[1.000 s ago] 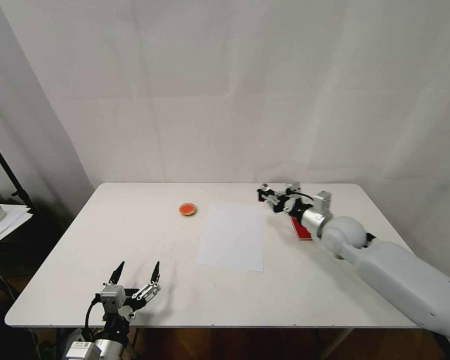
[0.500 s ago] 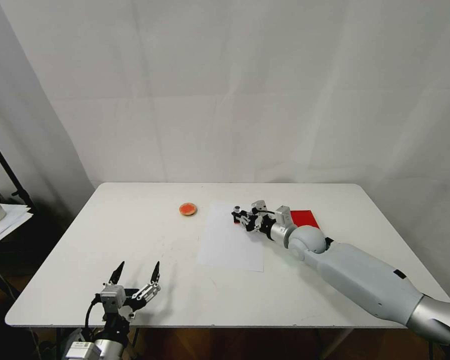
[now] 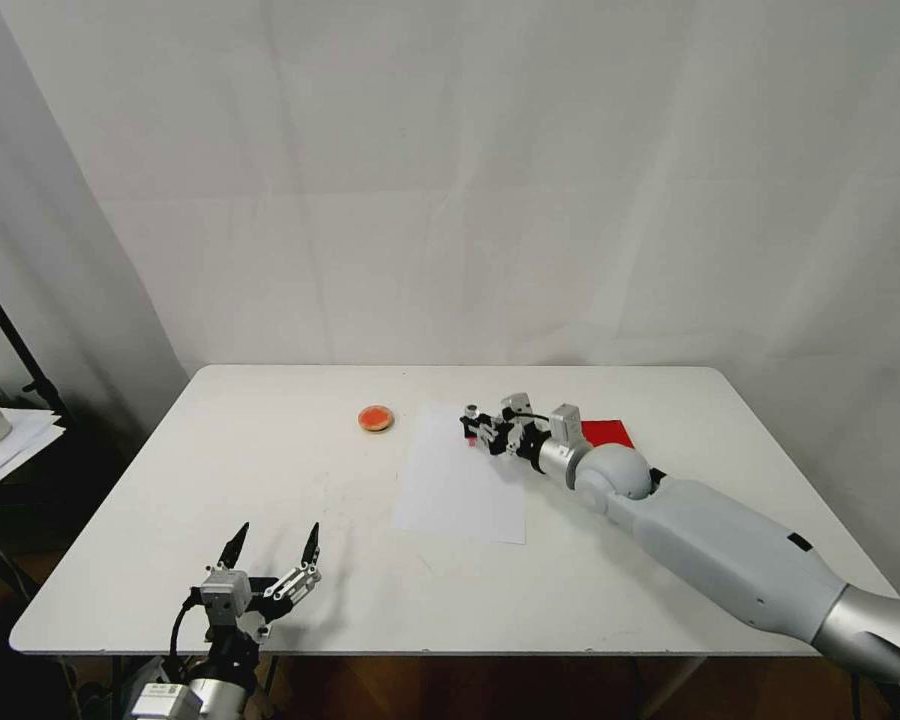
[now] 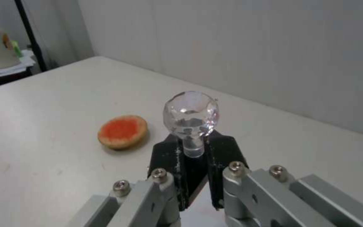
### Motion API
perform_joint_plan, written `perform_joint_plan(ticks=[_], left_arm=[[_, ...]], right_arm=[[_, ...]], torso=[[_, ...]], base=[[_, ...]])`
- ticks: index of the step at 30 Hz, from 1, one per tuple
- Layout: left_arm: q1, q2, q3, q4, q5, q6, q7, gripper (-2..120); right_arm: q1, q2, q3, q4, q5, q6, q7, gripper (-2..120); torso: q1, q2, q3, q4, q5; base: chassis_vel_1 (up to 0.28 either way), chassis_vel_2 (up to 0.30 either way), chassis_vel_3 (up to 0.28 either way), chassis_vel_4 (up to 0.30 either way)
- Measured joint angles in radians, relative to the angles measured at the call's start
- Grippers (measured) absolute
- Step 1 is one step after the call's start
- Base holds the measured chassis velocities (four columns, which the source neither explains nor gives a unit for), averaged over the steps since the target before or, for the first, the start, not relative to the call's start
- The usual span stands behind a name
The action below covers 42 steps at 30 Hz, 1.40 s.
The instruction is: Pick up the stamp from the ink pad and place it onto another ink pad.
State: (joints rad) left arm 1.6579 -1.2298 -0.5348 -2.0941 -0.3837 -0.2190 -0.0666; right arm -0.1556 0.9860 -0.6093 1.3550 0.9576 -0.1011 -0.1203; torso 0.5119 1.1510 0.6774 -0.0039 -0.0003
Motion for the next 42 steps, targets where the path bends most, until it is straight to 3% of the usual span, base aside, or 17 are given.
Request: perform_joint_plan(ticks=[5, 9, 15, 42], left_arm=[[0.000, 0.000, 0.000, 0.000, 0.000, 0.000, 0.000, 100], [0.000, 0.000, 0.000, 0.000, 0.000, 0.000, 0.000, 100], [0.000, 0.000, 0.000, 0.000, 0.000, 0.000, 0.000, 100], [0.000, 0.000, 0.000, 0.000, 0.000, 0.000, 0.000, 100]], right_arm=[[0.087, 0.103, -0.060, -0.069, 0.013, 0.002, -0.007, 9], [0.107, 0.242, -0.074, -0.216, 0.000, 0.008, -0.012, 9], [0.100, 0.368, -0.074, -0.376, -0.035, 0.019, -0.026, 9], [0.069, 0.422, -0.061, -0.427, -0.064, 0.024, -0.030, 9]], torso=[[0.000, 0.000, 0.000, 0.0003, -0.0003], [0.000, 0.000, 0.000, 0.0004, -0.0004], [0.000, 0.000, 0.000, 0.0004, -0.0002], [0.000, 0.000, 0.000, 0.0001, 0.0002]], base=[[0.000, 0.000, 0.000, 0.000], [0.000, 0.000, 0.000, 0.000], [0.000, 0.000, 0.000, 0.000], [0.000, 0.000, 0.000, 0.000]])
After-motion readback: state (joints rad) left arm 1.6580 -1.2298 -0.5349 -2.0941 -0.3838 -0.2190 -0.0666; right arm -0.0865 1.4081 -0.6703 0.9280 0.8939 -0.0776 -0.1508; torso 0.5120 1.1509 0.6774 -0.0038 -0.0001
